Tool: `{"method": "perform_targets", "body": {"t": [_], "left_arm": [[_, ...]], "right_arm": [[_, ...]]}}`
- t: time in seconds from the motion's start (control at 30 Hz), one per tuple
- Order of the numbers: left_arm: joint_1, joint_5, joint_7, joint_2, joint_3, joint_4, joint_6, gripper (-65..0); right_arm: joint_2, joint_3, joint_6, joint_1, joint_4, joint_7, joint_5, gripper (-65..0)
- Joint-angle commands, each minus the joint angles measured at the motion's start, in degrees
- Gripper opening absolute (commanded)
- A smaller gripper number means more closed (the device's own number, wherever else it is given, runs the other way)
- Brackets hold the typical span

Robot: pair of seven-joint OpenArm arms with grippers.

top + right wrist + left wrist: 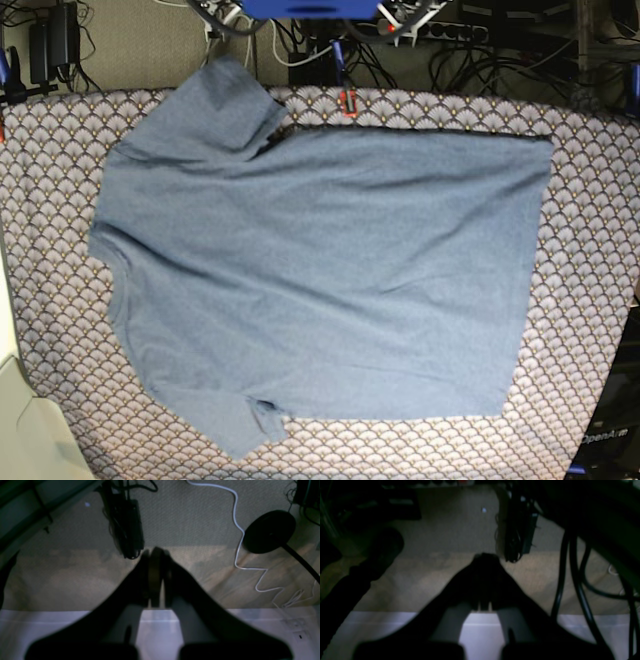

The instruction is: Fold the T-shirt properly

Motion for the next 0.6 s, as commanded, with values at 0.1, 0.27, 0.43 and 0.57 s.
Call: {"method": "perform_targets", "body": {"t": [0.1,0.27,0.43,0.57], "left_arm": [[0.20,0.52,0.03,0.17,0.21,-0.05,-0.36,-64.6],[0.29,0.52,0.30,0.17,0.21,2.14,-0.28,-64.6],[2.31,0.52,0.65,0.17,0.21,6.19,-0.01,-64.6],[2.31,0.43,3.20,0.17,0.21,6.80,-0.01,-64.6]], "right_arm": [[-0.08,0.05,0.78,-0.32,0.20,-0.12,0.23,-65.0],[-0.17,0.14,0.78,-0.24,0.20,-0.12,0.23,-65.0],[-0.17,0.05,0.78,-0.06,0.11,-0.12,0.23,-65.0],[-0.17,-0.03,0.78,-0.06,0.20,-0.12,0.23,-65.0]]}}
